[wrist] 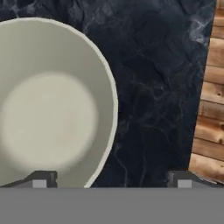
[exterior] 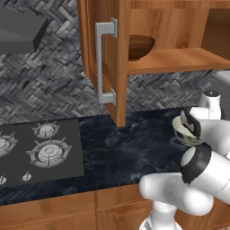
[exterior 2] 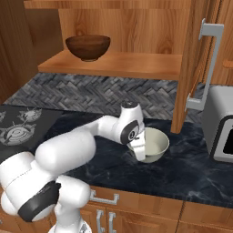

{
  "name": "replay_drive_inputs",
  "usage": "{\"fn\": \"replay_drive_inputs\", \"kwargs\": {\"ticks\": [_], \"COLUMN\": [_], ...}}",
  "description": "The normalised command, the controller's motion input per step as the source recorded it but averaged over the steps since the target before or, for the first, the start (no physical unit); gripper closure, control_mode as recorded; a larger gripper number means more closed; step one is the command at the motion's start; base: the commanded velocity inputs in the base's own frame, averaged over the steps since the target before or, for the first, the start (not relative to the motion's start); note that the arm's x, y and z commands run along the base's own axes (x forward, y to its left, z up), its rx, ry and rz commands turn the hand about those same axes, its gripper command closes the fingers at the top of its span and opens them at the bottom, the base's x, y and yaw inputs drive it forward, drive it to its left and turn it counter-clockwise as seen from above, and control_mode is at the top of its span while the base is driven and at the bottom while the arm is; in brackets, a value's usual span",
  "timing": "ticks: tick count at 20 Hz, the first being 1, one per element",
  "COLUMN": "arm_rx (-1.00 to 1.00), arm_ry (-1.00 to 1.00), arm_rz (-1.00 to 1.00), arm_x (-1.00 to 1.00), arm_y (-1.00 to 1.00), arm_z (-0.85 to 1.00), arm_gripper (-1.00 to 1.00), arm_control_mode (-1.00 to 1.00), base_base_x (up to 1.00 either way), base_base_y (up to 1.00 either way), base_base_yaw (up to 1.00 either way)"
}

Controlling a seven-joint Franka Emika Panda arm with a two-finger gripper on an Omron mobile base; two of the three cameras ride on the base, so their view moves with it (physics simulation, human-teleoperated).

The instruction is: Open the cabinet. Pick the bowls from the counter and place them in the cabinet. Then close the cabinet.

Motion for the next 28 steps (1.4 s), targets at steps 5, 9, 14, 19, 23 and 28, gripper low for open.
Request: {"fn": "replay_drive_inputs", "kwargs": {"ticks": [5, 9, 14, 19, 23, 28], "arm_rx": [0.0, 0.0, 0.0, 0.0, 0.01, 0.01], "arm_ry": [0.03, 0.02, 0.01, 0.0, 0.0, 0.0], "arm_rz": [-0.01, -0.01, 0.0, 0.0, 0.0, 0.0], "arm_x": [0.28, 0.29, 0.16, 0.0, 0.0, 0.02], "arm_y": [-0.17, -0.18, -0.08, 0.0, 0.0, 0.0], "arm_z": [-0.29, -0.26, -0.26, -0.24, -0.21, -0.24], "arm_gripper": [-1.0, -1.0, -1.0, -1.0, -1.0, 1.0], "arm_control_mode": [-1.0, -1.0, -1.0, -1.0, -1.0, -1.0], "base_base_x": [0.0, 0.0, 0.0, 0.0, 0.0, 0.0], "base_base_y": [0.0, 0.0, 0.0, 0.0, 0.0, 0.0], "base_base_yaw": [0.0, 0.0, 0.0, 0.0, 0.0, 0.0]}}
